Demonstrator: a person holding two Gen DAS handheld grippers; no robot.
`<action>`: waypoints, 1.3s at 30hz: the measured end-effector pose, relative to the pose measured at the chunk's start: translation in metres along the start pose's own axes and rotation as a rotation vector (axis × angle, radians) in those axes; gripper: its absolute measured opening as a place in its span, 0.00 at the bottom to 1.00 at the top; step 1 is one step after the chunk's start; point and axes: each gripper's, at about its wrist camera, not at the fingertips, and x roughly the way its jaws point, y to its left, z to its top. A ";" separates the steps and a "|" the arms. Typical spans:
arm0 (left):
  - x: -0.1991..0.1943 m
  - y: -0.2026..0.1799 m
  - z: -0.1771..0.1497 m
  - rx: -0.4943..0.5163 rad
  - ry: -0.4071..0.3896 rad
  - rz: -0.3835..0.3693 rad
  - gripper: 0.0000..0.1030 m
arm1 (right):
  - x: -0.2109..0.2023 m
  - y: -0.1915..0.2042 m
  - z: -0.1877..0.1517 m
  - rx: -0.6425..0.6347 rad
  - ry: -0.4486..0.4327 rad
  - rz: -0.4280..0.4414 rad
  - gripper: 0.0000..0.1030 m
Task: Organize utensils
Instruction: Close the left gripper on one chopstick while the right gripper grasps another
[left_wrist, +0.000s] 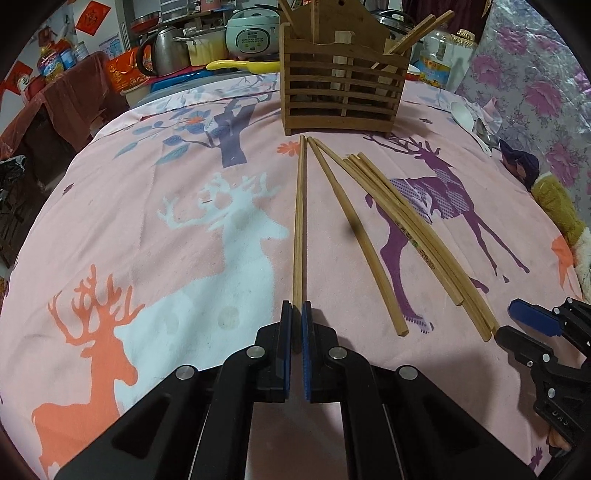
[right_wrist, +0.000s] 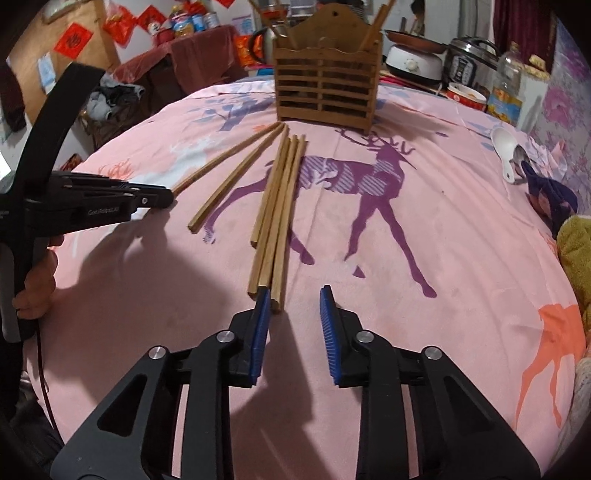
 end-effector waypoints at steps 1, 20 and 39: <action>0.000 0.000 0.000 0.000 0.000 0.001 0.06 | 0.000 0.001 0.000 -0.003 0.003 -0.002 0.27; -0.005 0.004 -0.007 -0.009 -0.005 0.005 0.08 | 0.007 -0.004 0.001 0.039 0.027 0.020 0.07; -0.010 0.004 -0.013 -0.012 -0.011 0.006 0.06 | 0.005 -0.017 0.004 0.095 0.008 0.010 0.07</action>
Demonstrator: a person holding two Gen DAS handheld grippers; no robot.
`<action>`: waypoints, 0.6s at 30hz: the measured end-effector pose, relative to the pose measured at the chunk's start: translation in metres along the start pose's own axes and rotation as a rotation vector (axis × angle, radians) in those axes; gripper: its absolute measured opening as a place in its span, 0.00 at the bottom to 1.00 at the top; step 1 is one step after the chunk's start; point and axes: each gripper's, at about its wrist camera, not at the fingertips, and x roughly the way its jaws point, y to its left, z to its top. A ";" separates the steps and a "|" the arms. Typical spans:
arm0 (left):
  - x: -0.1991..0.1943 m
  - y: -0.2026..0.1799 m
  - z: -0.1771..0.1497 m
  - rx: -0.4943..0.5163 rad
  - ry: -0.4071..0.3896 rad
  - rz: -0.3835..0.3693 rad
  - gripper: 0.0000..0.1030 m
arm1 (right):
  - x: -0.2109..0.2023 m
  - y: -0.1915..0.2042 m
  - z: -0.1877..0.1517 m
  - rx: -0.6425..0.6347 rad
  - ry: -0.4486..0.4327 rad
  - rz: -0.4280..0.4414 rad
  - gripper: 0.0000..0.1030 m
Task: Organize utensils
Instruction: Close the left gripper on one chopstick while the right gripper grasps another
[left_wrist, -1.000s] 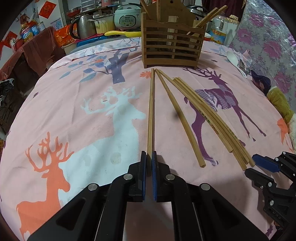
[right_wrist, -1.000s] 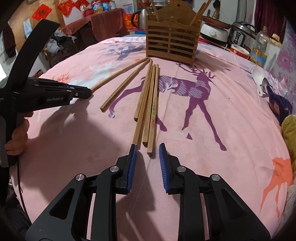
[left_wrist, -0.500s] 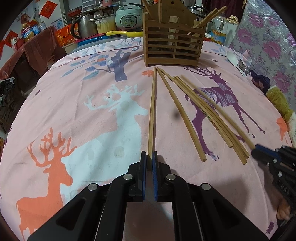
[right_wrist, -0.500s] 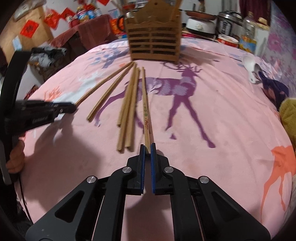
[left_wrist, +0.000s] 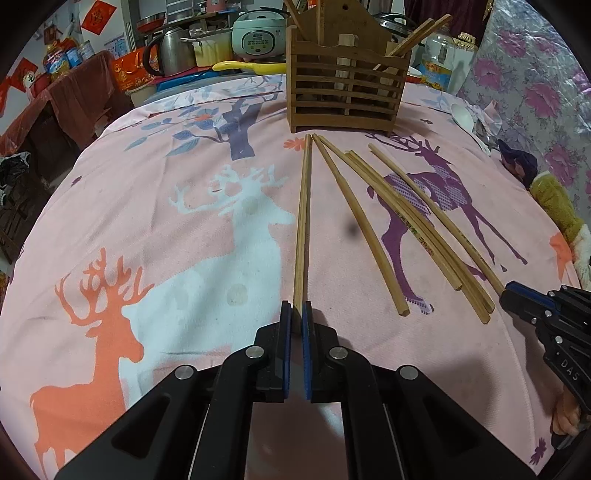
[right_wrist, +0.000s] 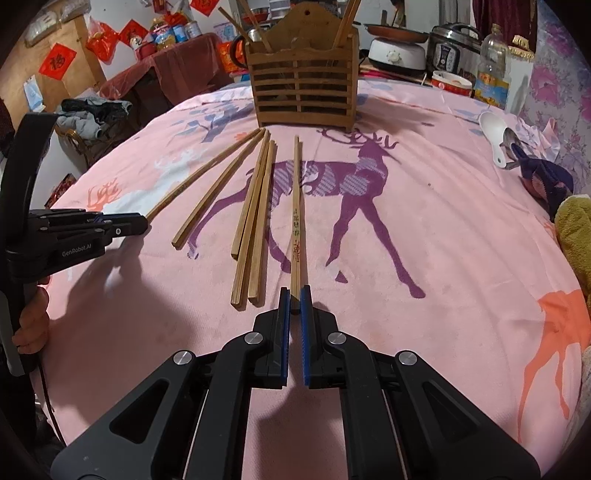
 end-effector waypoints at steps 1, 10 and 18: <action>0.000 0.000 0.000 0.001 0.001 0.000 0.06 | 0.002 0.000 0.000 -0.001 0.010 0.004 0.09; -0.004 0.003 0.001 -0.021 -0.021 -0.011 0.06 | 0.003 0.000 0.000 0.007 -0.010 0.001 0.06; -0.023 0.002 0.010 -0.037 -0.080 -0.022 0.05 | -0.017 -0.003 0.006 0.019 -0.109 -0.003 0.06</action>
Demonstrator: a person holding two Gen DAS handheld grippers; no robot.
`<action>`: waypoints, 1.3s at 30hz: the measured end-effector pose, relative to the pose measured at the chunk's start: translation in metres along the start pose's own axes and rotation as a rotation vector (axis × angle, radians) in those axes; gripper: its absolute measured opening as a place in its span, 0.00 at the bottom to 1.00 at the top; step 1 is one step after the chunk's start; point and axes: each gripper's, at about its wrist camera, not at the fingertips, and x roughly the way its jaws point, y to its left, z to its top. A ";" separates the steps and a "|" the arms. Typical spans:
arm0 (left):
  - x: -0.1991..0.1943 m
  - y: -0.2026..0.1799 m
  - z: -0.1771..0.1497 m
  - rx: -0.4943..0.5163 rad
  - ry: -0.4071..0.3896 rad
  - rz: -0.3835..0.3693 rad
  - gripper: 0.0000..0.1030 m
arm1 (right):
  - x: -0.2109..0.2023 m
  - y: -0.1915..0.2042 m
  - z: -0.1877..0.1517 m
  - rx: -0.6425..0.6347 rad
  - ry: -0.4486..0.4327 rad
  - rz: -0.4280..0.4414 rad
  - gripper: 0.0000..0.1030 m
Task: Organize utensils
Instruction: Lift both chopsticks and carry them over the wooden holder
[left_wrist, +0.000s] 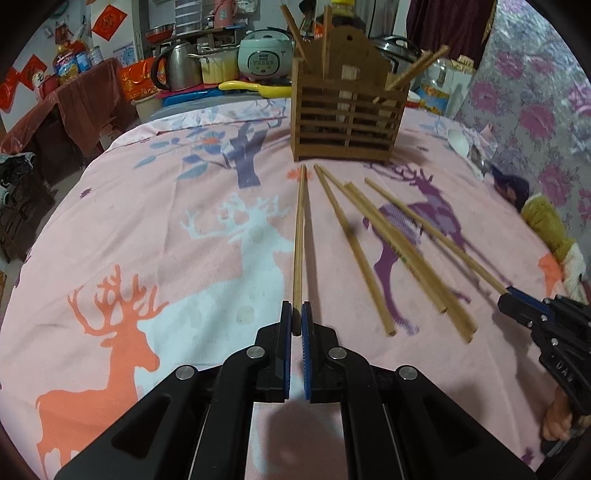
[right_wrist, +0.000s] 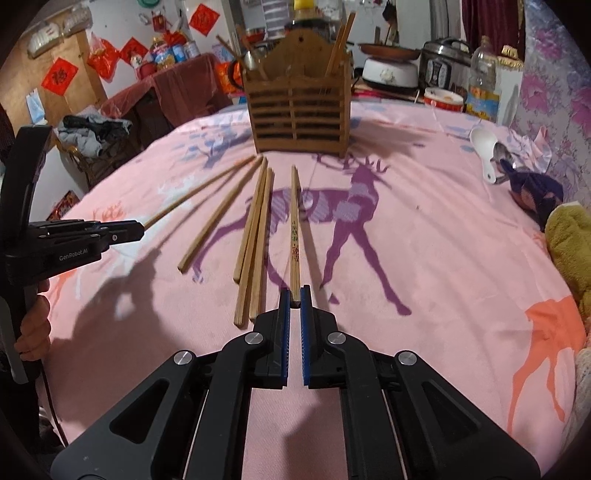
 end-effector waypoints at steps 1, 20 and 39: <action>-0.003 0.000 0.005 -0.005 -0.002 -0.004 0.05 | -0.003 -0.001 0.005 0.001 -0.015 0.001 0.06; -0.091 -0.039 0.172 -0.078 -0.331 -0.066 0.05 | -0.068 0.008 0.194 0.053 -0.363 -0.043 0.06; -0.122 -0.044 0.226 -0.137 -0.815 0.000 0.05 | -0.055 0.011 0.242 0.027 -0.720 -0.144 0.06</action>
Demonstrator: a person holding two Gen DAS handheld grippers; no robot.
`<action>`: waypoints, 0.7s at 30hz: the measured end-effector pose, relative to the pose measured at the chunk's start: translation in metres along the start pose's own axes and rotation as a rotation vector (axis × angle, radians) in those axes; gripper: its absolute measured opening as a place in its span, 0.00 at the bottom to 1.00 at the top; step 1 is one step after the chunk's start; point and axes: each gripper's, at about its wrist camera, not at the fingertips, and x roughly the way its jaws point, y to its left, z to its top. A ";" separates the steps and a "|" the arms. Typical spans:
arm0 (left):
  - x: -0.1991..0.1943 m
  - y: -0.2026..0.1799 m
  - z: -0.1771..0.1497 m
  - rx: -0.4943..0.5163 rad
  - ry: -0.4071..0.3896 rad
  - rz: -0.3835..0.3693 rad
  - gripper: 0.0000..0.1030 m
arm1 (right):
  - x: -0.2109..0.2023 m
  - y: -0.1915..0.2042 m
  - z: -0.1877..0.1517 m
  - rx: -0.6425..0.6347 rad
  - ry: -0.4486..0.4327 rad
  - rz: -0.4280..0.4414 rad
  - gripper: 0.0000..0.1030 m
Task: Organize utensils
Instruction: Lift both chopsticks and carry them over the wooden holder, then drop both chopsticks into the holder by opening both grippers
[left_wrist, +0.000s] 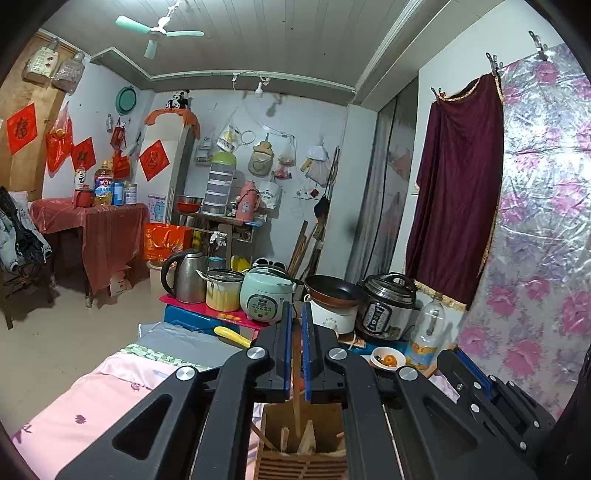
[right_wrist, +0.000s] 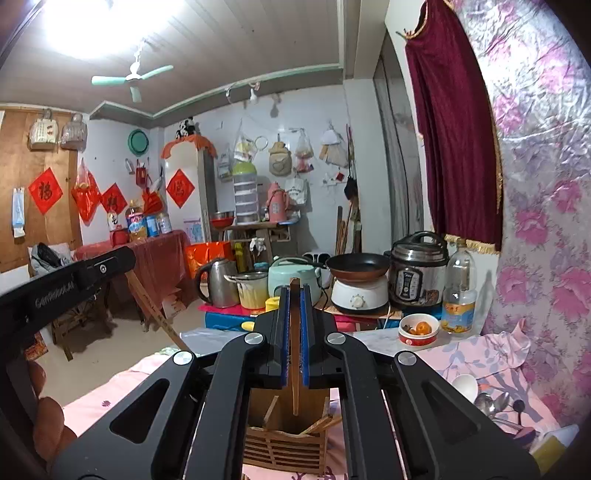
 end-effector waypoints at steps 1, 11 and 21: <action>0.012 -0.002 -0.004 0.012 0.032 -0.007 0.05 | 0.004 -0.001 -0.003 0.003 0.008 0.001 0.06; 0.083 0.004 -0.041 0.030 0.275 -0.002 0.23 | 0.045 -0.022 -0.022 0.088 0.205 0.074 0.11; 0.094 0.000 -0.054 0.092 0.241 0.023 0.07 | 0.041 -0.020 -0.022 0.078 0.202 0.066 0.11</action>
